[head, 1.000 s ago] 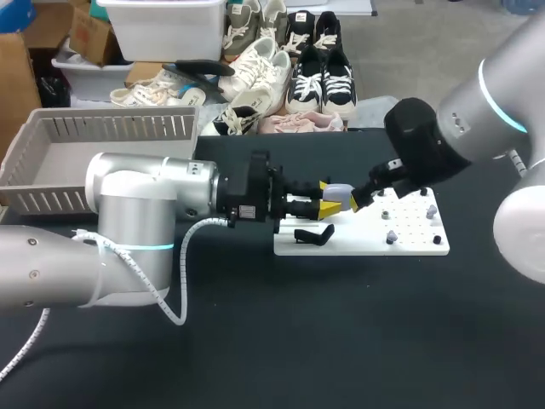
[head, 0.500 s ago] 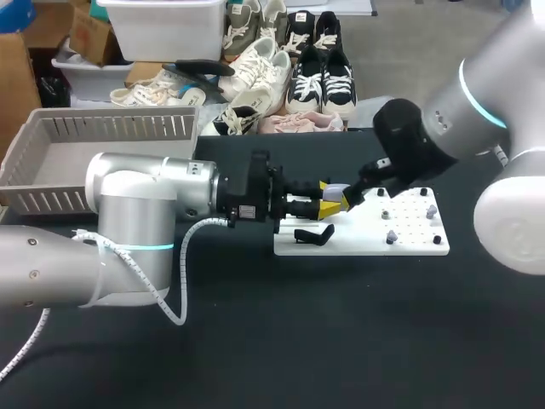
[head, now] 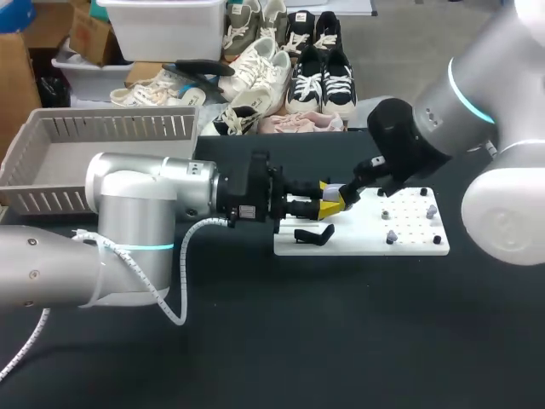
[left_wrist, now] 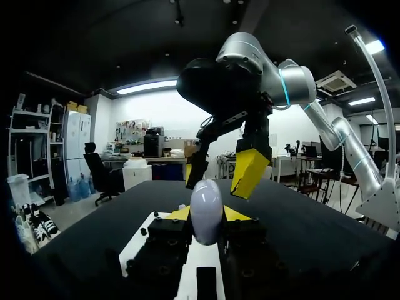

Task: Pick up each earbud case from the left stands, insert the matching earbuds, close the lid, and place the case in the box.

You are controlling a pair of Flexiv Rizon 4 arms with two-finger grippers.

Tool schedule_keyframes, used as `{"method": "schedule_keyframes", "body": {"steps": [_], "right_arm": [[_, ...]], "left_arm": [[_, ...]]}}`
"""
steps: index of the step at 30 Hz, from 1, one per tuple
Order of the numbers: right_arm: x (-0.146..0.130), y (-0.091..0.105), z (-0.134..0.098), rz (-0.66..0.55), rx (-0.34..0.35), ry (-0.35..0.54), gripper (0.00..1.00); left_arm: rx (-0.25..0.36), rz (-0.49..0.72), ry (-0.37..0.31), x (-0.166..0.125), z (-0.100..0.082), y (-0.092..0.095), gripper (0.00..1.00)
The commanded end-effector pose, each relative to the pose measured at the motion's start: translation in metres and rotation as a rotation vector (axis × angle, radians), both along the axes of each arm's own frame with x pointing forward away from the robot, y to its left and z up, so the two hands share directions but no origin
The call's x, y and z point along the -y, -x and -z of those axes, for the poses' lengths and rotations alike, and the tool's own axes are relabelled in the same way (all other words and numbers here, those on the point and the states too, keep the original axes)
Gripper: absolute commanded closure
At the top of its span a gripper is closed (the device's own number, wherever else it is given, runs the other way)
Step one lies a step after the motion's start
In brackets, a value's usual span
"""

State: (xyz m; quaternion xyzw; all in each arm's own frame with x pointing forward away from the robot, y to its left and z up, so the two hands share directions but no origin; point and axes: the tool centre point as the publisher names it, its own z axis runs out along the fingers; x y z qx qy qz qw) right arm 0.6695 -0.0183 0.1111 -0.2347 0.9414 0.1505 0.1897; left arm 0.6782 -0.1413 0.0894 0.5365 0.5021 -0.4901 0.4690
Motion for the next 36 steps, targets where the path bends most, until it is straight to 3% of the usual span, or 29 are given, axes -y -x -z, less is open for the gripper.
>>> {"method": "schedule_keyframes", "body": {"steps": [1,23,36], "right_arm": [[-0.001,-0.004,0.001,-0.001,-0.009,0.004,0.00],[0.001,-0.007,0.001,0.016,-0.003,0.010,0.00],[-0.005,-0.017,-0.020,0.009,0.048,0.007,0.00]], "left_arm": [[0.000,0.000,-0.001,0.001,0.000,-0.001,1.00],[0.000,0.000,-0.001,0.001,0.000,-0.001,1.00],[0.000,0.000,-0.001,0.001,0.000,-0.001,1.00]]}}
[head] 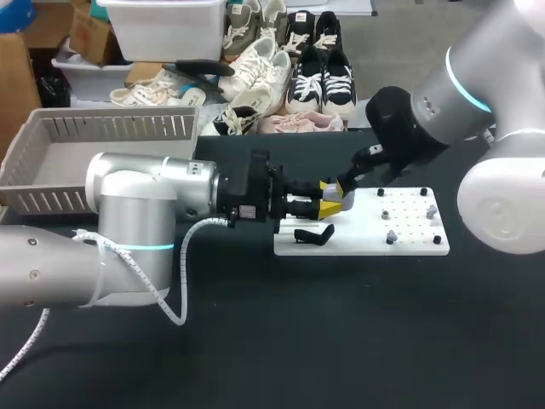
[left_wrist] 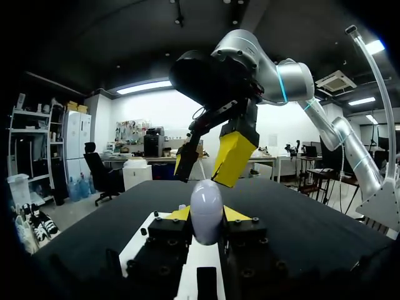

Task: Pick up each earbud case from the left stands, insert the matching earbuds, close the lid, and place the case in the box.

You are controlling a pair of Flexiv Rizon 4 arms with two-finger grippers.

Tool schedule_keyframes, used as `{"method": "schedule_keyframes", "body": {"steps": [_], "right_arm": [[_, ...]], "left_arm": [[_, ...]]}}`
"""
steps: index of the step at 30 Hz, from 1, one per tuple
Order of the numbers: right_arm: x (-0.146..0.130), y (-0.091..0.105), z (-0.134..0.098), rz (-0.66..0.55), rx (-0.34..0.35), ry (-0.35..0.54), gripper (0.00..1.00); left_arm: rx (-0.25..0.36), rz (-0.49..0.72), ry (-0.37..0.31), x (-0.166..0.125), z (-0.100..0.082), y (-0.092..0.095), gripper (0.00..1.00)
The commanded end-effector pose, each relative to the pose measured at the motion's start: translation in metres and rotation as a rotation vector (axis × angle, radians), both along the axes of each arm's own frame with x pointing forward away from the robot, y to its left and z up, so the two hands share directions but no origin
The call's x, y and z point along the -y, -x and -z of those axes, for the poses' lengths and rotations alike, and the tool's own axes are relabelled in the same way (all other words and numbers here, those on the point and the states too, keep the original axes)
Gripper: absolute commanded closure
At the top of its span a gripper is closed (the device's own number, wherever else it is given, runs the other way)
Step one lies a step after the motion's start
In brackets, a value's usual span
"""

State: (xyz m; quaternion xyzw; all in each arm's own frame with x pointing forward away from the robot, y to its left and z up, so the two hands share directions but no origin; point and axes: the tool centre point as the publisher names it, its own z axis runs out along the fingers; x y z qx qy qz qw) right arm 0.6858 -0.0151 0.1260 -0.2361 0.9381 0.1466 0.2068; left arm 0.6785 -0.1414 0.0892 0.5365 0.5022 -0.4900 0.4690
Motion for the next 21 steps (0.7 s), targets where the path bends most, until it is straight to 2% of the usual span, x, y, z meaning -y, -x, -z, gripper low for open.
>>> {"method": "schedule_keyframes", "body": {"steps": [1,3,7,13,21], "right_arm": [[-0.002,-0.001,-0.008,0.007,0.020,0.009,0.00],[-0.002,-0.002,-0.013,0.008,0.039,0.018,0.00],[0.001,0.003,-0.019,-0.003,0.034,0.019,0.00],[0.006,0.013,-0.002,-0.002,-0.010,0.026,0.00],[0.009,0.017,0.008,0.008,-0.038,0.020,0.00]], "left_arm": [[0.000,0.000,-0.001,0.001,0.000,-0.001,1.00],[0.000,0.000,-0.001,0.001,0.000,-0.001,1.00],[0.000,0.000,-0.001,0.001,0.000,-0.001,1.00],[0.000,0.000,-0.001,0.001,0.000,-0.001,1.00],[0.000,0.000,-0.001,0.001,0.000,-0.001,1.00]]}}
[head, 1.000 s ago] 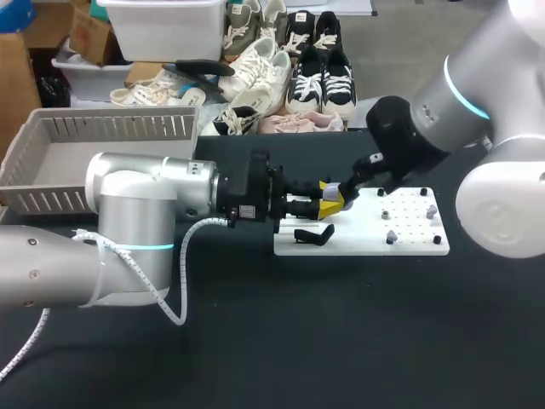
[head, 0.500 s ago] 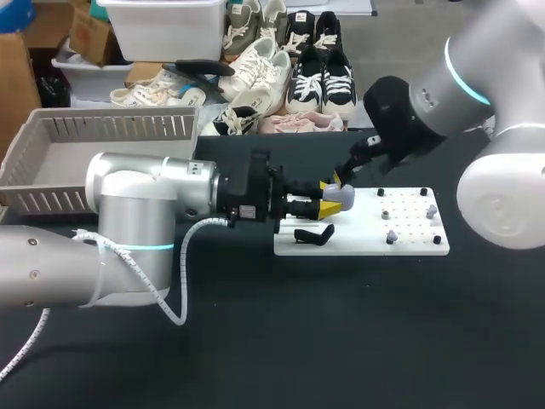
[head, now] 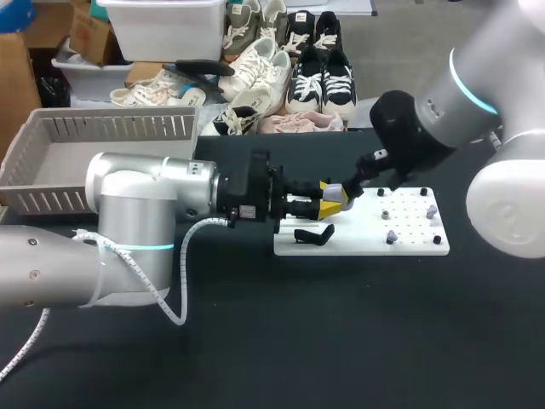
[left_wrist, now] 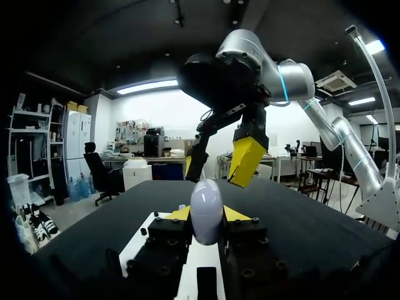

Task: Pick up each earbud case from the left stands, insert the matching earbuds, close the lid, and place the case in the box.

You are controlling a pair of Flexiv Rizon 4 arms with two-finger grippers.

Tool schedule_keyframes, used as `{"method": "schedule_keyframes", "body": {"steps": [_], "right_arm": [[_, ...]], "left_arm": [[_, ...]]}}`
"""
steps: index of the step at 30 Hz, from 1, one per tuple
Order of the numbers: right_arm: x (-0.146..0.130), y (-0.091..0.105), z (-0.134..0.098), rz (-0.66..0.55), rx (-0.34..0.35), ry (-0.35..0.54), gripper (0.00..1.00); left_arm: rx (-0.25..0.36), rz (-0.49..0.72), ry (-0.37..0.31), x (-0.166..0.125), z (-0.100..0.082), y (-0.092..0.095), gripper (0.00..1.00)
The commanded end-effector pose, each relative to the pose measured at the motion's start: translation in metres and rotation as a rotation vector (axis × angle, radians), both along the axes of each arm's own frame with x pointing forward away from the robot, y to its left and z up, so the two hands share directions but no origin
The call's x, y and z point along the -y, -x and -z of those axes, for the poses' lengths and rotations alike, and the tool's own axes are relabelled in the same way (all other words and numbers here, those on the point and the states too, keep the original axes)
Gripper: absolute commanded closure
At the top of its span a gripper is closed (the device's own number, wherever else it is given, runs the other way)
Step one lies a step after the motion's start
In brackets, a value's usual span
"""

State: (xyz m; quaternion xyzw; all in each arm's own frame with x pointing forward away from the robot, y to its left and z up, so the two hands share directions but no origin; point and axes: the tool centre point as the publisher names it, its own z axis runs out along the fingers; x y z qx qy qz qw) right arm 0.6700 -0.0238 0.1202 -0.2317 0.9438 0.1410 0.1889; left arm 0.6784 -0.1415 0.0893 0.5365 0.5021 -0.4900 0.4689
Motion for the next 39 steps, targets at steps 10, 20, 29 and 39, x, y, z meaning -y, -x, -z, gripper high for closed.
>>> {"method": "schedule_keyframes", "body": {"steps": [10,20,29,39], "right_arm": [[-0.002,0.000,0.011,-0.015,-0.026,0.023,0.00],[-0.002,-0.008,0.013,-0.015,-0.025,0.032,0.00],[0.000,-0.013,0.009,-0.007,-0.017,0.026,0.00],[0.001,-0.022,-0.006,0.005,0.007,0.005,0.00]], "left_arm": [[0.000,0.000,-0.001,0.001,0.000,-0.001,1.00],[0.000,0.000,-0.001,0.001,0.000,-0.001,1.00],[0.000,0.000,-0.001,0.001,0.000,-0.001,1.00],[0.000,0.000,-0.001,0.001,0.000,-0.001,1.00]]}}
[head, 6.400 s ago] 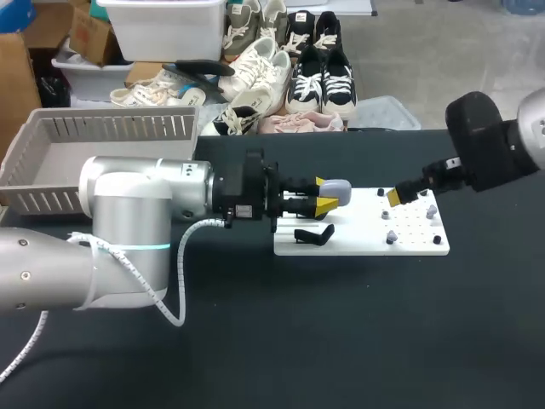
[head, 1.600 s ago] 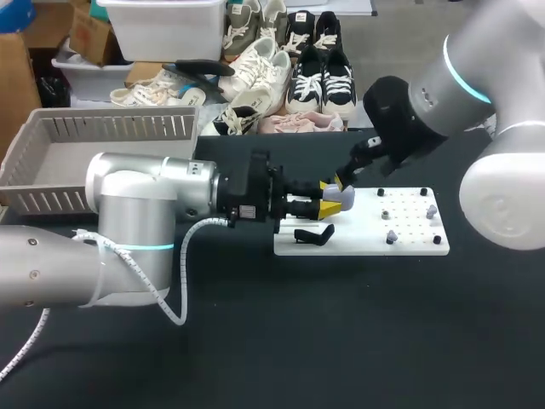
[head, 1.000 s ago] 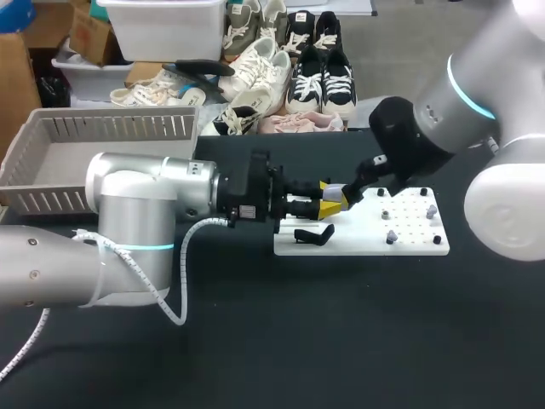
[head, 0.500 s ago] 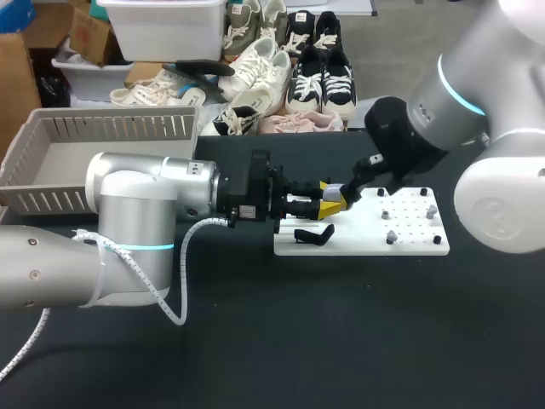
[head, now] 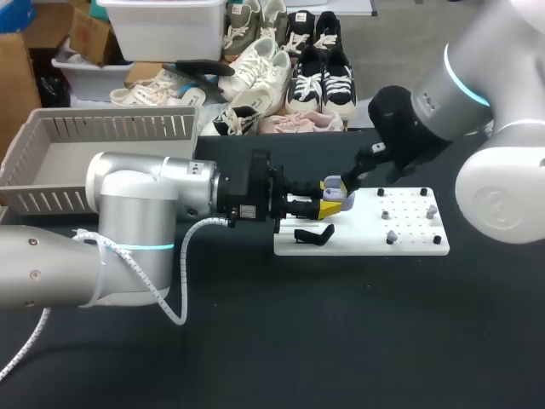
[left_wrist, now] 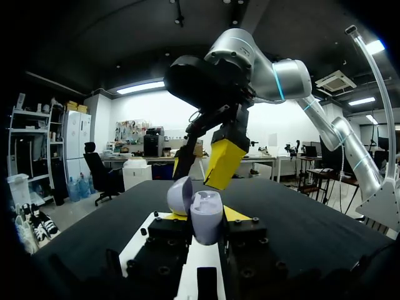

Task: Pick up each earbud case from the left stands, insert the matching earbuds, close the lid, and place the case in the box.

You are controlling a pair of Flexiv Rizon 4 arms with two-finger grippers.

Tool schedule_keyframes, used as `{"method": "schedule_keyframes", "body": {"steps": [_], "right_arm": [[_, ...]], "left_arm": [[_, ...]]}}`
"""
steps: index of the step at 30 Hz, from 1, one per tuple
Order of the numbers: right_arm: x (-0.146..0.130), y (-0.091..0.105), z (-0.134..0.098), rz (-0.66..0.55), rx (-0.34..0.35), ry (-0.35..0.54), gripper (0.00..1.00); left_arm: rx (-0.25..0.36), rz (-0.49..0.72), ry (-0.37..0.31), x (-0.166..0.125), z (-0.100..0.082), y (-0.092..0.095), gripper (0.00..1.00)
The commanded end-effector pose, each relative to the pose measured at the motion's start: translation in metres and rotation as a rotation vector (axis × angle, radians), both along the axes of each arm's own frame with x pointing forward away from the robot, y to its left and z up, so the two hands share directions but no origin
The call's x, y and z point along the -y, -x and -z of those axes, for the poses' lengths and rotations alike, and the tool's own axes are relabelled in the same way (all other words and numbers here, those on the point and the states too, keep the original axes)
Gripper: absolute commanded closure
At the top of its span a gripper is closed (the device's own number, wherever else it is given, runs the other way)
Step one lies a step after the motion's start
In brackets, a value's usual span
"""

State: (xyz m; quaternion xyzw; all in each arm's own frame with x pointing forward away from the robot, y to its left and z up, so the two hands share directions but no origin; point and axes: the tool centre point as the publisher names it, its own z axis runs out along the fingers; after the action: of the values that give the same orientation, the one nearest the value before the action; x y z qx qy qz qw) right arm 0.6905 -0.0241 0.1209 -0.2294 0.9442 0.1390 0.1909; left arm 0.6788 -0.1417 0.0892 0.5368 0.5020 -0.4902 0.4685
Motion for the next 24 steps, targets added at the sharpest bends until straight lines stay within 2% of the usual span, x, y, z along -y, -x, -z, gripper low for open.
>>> {"method": "schedule_keyframes", "body": {"steps": [1,4,8,15,19,24], "right_arm": [[0.000,-0.002,-0.007,-0.001,0.009,0.004,0.00],[0.001,-0.002,-0.014,-0.002,0.032,0.014,0.00],[0.009,-0.001,-0.020,-0.004,0.063,0.075,0.00],[0.046,-0.001,-0.028,0.047,0.123,0.255,0.00],[0.075,-0.001,-0.025,0.091,0.118,0.366,0.00],[0.098,0.002,-0.015,0.142,0.071,0.393,0.00]], "left_arm": [[0.000,-0.001,-0.001,0.001,0.000,0.000,1.00],[0.000,-0.001,-0.001,0.001,0.000,0.000,1.00],[0.000,-0.001,-0.001,0.001,0.000,0.000,1.00],[0.000,-0.001,-0.001,0.001,0.000,0.000,1.00],[0.000,-0.001,-0.001,0.001,0.000,0.000,1.00],[0.000,-0.001,-0.001,0.001,0.000,0.000,1.00]]}}
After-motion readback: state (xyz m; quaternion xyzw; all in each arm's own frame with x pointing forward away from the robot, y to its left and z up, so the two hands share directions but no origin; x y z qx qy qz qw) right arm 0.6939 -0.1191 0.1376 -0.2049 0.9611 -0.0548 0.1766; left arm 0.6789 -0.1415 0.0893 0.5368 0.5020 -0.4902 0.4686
